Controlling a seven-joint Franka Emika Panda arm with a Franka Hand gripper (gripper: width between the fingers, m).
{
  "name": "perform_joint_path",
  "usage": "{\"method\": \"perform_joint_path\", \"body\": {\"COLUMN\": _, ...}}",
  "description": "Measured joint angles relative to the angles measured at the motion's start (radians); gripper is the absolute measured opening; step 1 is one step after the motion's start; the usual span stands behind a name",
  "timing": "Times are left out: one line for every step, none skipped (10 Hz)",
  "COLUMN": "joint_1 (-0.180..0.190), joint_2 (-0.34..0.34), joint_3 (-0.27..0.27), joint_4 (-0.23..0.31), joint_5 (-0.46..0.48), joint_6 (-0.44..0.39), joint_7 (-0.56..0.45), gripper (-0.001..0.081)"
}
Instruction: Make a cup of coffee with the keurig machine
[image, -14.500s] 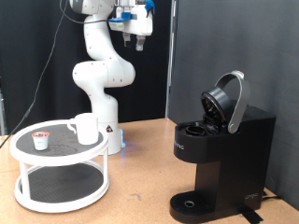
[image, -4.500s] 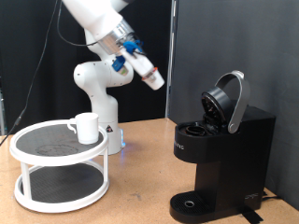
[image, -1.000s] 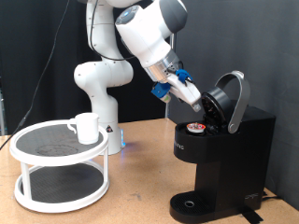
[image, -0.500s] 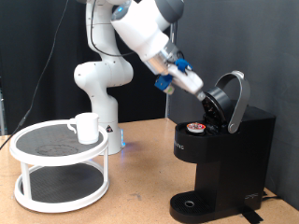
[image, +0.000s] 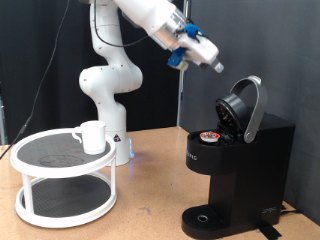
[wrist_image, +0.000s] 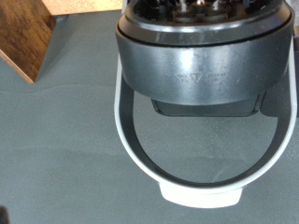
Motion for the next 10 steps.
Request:
{"method": "perform_joint_path", "body": {"joint_1": 0.000, "joint_2": 0.000, "joint_3": 0.000, "joint_4": -0.002, "joint_5": 0.000, "joint_6": 0.004, "joint_7": -0.002, "gripper": 0.0734}}
{"method": "perform_joint_path", "body": {"joint_1": 0.002, "joint_2": 0.000, "joint_3": 0.001, "joint_4": -0.004, "joint_5": 0.016, "joint_6": 0.003, "joint_7": -0.015, "gripper": 0.0734}}
{"method": "perform_joint_path", "body": {"joint_1": 0.007, "joint_2": 0.001, "joint_3": 0.001, "joint_4": -0.004, "joint_5": 0.055, "joint_6": 0.001, "joint_7": -0.024, "gripper": 0.0734}}
{"method": "perform_joint_path", "body": {"joint_1": 0.016, "joint_2": 0.001, "joint_3": 0.006, "joint_4": 0.001, "joint_5": 0.094, "joint_6": 0.001, "joint_7": -0.026, "gripper": 0.0734}}
{"method": "perform_joint_path", "body": {"joint_1": 0.025, "joint_2": 0.004, "joint_3": 0.019, "joint_4": 0.012, "joint_5": 0.119, "joint_6": 0.001, "joint_7": -0.020, "gripper": 0.0734}}
{"method": "perform_joint_path", "body": {"joint_1": 0.034, "joint_2": 0.009, "joint_3": 0.038, "joint_4": 0.027, "joint_5": 0.122, "joint_6": 0.005, "joint_7": 0.000, "gripper": 0.0734}}
{"method": "perform_joint_path", "body": {"joint_1": 0.039, "joint_2": 0.018, "joint_3": 0.062, "joint_4": 0.043, "joint_5": 0.120, "joint_6": 0.019, "joint_7": 0.029, "gripper": 0.0734}}
{"method": "perform_joint_path", "body": {"joint_1": 0.043, "joint_2": 0.027, "joint_3": 0.090, "joint_4": 0.056, "joint_5": 0.109, "joint_6": 0.046, "joint_7": 0.064, "gripper": 0.0734}}
{"method": "perform_joint_path", "body": {"joint_1": 0.047, "joint_2": 0.036, "joint_3": 0.121, "joint_4": 0.068, "joint_5": 0.088, "joint_6": 0.076, "joint_7": 0.103, "gripper": 0.0734}}
{"method": "perform_joint_path", "body": {"joint_1": 0.051, "joint_2": 0.046, "joint_3": 0.151, "joint_4": 0.081, "joint_5": 0.071, "joint_6": 0.106, "joint_7": 0.139, "gripper": 0.0734}}
